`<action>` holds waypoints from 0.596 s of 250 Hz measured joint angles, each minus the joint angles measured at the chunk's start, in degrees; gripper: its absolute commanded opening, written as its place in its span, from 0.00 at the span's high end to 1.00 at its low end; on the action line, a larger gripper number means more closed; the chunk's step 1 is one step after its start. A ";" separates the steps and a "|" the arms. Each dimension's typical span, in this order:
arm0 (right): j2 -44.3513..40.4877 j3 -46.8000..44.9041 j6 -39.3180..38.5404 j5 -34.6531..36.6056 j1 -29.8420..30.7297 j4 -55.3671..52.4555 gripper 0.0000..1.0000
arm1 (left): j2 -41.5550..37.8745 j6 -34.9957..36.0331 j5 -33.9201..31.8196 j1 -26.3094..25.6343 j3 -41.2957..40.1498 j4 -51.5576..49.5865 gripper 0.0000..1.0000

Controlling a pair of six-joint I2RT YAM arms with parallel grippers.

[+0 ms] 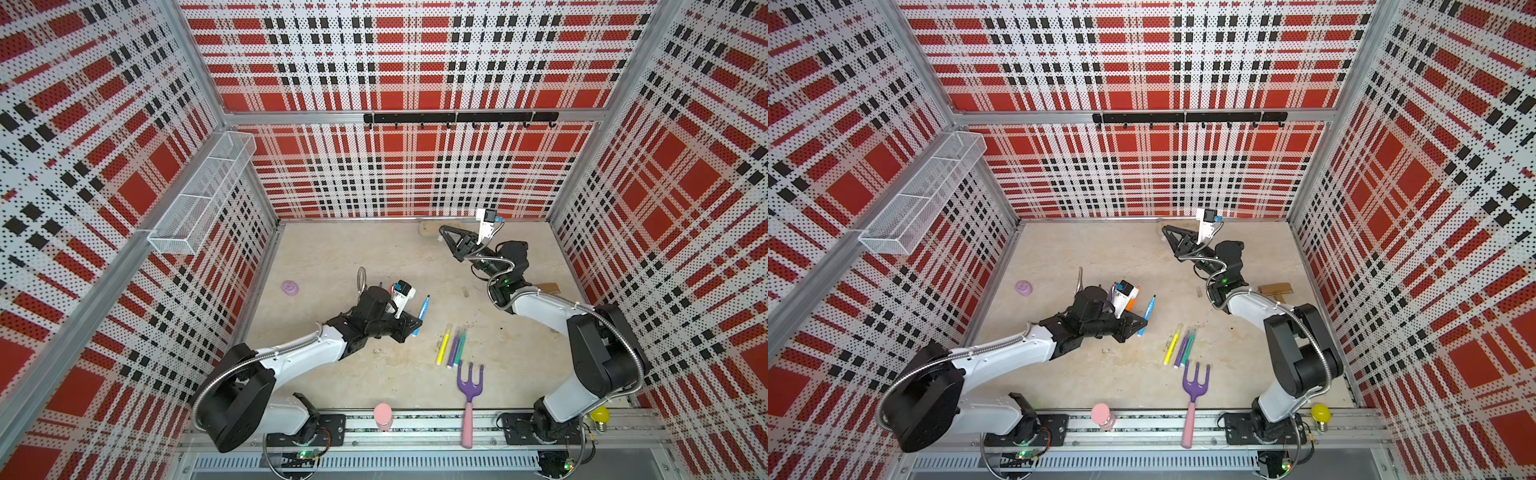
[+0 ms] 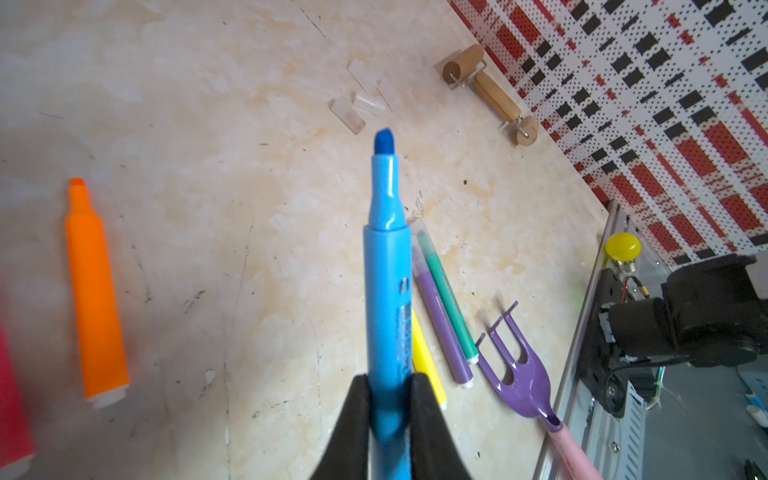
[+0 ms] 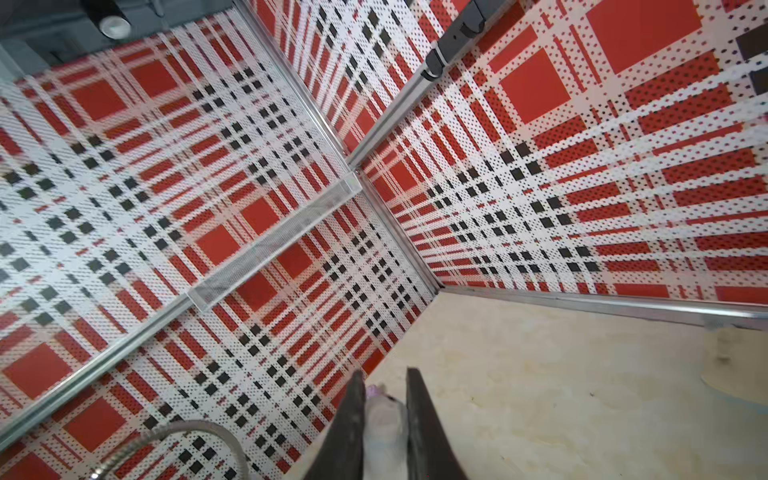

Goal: Remove pen caps from pens
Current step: Place the pen at the middle-left of the table.

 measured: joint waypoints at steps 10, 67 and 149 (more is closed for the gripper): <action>-1.33 0.66 -2.71 1.79 -0.02 -4.81 1.00 | -2.05 -0.13 -2.64 1.22 0.04 -1.11 1.00; -10.49 4.70 -19.63 18.86 -0.26 -33.44 1.00 | -4.79 -0.20 -23.78 11.87 5.66 -12.81 1.00; -16.20 1.05 -29.05 33.55 -1.44 -54.77 1.00 | 12.59 1.86 -29.99 23.34 11.47 -21.24 1.00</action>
